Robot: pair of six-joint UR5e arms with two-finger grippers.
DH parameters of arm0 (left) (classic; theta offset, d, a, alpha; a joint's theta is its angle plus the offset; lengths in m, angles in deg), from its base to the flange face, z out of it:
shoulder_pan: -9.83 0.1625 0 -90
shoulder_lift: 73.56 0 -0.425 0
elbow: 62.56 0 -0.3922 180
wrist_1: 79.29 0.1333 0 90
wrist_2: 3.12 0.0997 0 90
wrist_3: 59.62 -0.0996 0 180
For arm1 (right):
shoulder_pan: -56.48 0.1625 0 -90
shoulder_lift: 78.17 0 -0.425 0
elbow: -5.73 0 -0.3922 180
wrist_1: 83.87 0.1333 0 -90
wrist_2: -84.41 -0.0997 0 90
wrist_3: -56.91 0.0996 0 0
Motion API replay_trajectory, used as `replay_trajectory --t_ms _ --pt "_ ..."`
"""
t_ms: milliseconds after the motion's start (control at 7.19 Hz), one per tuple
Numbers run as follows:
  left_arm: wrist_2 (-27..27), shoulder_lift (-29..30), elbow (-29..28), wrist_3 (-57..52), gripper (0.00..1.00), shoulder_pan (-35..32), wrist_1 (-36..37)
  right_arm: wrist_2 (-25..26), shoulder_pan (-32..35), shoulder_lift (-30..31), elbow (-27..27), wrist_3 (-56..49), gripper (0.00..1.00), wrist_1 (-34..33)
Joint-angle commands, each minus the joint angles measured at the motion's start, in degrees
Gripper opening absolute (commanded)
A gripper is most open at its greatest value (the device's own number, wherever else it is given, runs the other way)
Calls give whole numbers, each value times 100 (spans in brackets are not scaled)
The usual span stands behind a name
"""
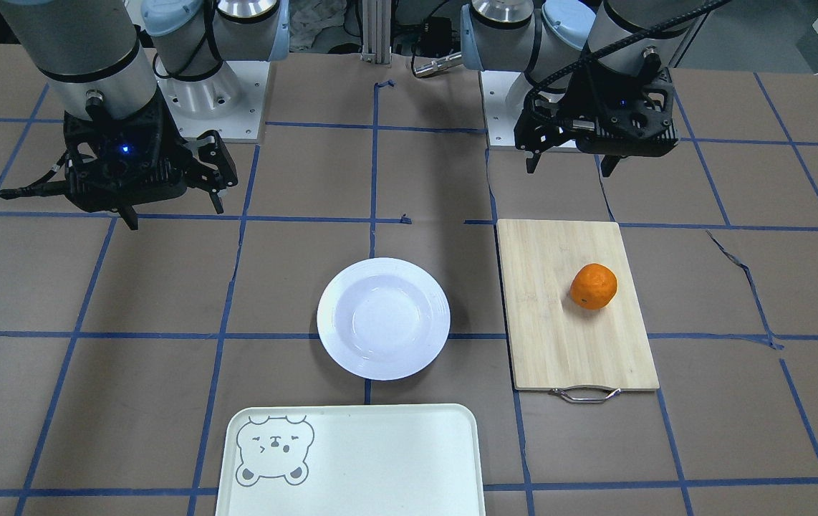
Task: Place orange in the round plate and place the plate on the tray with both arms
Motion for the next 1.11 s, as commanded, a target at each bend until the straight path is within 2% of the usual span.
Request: replay_trajectory --t_ms 0,974 --pt "0 1 0 -14 100 0 17 14 5 13 -28 704 100 -43" --pt "0 18 -9 -93 100 -9 26 -56 -153 74 25 1132 100 -43"
